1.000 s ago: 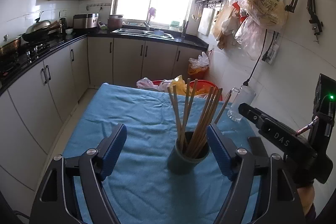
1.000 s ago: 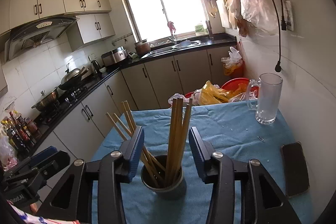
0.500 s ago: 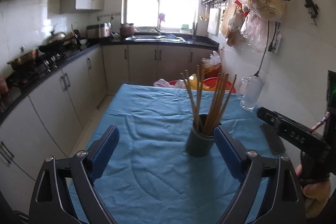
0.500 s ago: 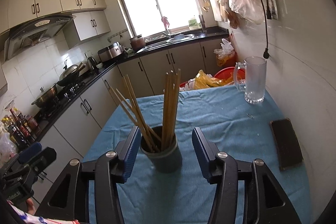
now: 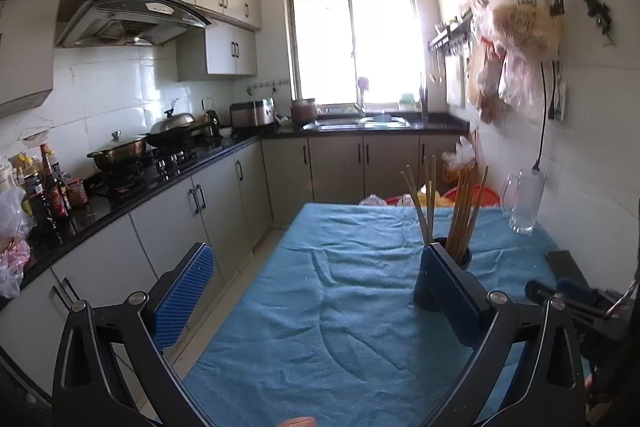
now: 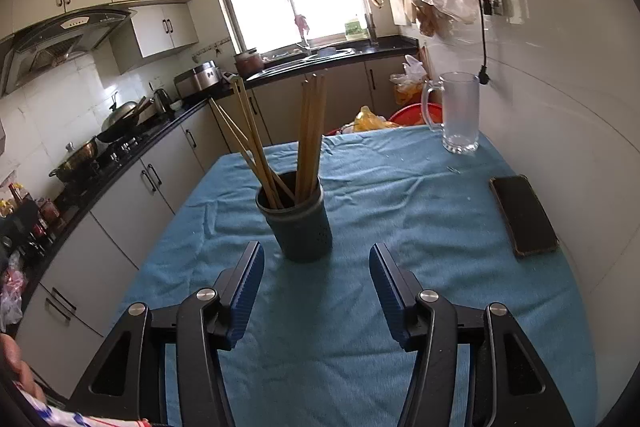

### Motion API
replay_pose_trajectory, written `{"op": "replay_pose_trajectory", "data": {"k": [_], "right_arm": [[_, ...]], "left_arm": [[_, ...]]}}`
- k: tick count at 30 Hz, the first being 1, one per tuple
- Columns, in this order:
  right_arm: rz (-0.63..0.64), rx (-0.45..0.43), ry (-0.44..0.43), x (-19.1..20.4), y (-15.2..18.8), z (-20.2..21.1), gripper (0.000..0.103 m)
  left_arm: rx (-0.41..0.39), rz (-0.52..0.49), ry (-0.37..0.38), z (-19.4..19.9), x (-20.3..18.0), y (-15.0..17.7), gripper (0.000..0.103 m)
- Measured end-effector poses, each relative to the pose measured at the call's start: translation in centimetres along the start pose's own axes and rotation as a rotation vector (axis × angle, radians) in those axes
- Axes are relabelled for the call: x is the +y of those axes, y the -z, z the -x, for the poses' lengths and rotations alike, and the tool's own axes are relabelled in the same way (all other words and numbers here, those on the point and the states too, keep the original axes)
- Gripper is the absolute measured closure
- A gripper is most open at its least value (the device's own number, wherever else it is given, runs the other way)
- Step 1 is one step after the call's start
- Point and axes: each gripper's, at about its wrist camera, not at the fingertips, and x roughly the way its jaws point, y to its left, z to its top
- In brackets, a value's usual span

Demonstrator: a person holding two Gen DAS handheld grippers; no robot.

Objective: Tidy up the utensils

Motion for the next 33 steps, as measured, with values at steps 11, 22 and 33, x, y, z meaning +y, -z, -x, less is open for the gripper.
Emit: {"op": "replay_pose_trajectory", "data": {"k": [11, 22, 33], "right_arm": [[0.106, -0.054, 0.118, 0.9, 1.9, 3.0, 0.034], [0.153, -0.04, 0.173, 0.5, 3.3, 3.2, 0.03], [0.124, -0.004, 0.183, -0.4, 3.7, 1.8, 0.029]], "left_arm": [[0.121, 0.016, 0.045, 0.1, -0.2, 3.8, 0.0], [0.221, 0.015, 0.088, -1.5, -1.6, 6.2, 0.0], [0.301, 0.016, 0.12, -3.5, -2.3, 7.3, 0.0]]}}
